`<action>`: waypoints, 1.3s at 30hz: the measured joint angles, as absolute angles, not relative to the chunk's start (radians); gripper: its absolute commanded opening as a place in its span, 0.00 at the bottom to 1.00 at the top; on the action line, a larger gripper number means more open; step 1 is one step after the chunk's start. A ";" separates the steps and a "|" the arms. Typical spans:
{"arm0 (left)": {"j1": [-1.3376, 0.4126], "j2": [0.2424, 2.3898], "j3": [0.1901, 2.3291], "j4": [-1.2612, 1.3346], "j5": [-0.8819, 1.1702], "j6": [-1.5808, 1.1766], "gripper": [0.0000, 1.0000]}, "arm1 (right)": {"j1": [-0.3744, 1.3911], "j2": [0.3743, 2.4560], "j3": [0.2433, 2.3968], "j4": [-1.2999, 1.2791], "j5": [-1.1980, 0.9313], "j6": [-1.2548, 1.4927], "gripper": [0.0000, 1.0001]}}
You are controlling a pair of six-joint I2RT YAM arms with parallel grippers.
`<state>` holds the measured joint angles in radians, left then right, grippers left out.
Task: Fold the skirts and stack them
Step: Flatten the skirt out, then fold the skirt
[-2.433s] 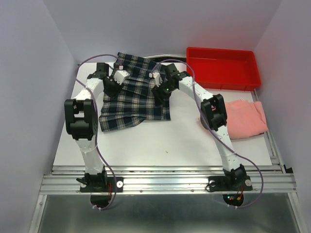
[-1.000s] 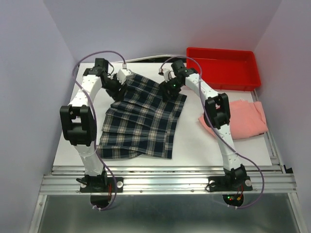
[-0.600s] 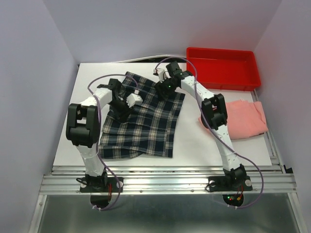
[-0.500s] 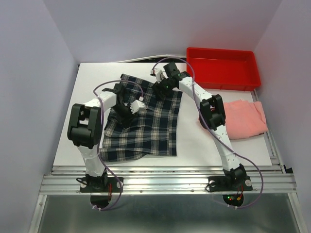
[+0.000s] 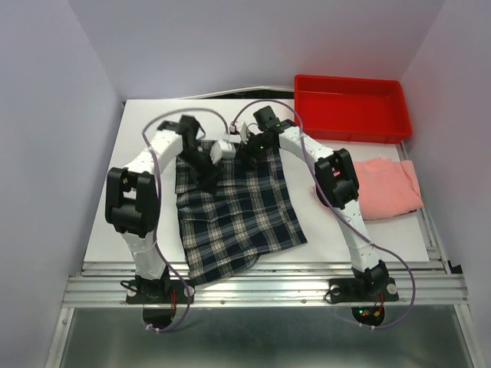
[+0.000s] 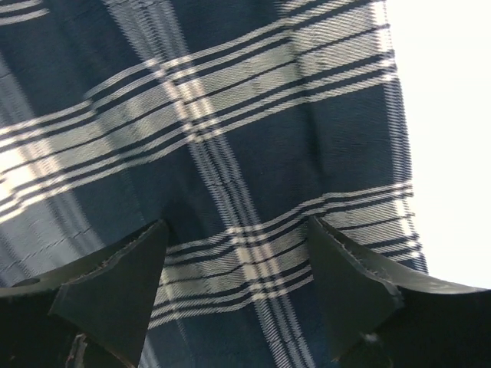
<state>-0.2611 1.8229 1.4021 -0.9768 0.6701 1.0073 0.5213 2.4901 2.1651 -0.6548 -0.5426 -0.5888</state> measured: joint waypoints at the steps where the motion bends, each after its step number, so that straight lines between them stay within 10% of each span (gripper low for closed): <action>1: -0.239 1.831 1.489 -0.994 0.686 0.997 0.82 | 0.524 2.475 2.147 -0.667 -0.560 -0.601 0.81; 10: -0.080 2.035 2.225 -0.922 0.702 0.857 0.94 | 0.535 2.455 2.231 -0.718 -0.550 -0.607 1.00; 25: -0.083 2.305 2.066 -0.717 0.521 0.848 0.98 | 0.409 2.524 2.278 -0.675 -0.352 -0.628 1.00; 39: -0.083 2.381 2.054 -0.833 0.420 0.968 0.98 | 0.387 2.535 2.255 -0.715 -0.457 -0.738 0.58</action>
<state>-0.0830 2.3814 2.0544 -0.8326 0.4202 0.9680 0.3870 2.5351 2.2547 -0.7151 -0.4568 -0.7380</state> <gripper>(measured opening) 0.986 0.640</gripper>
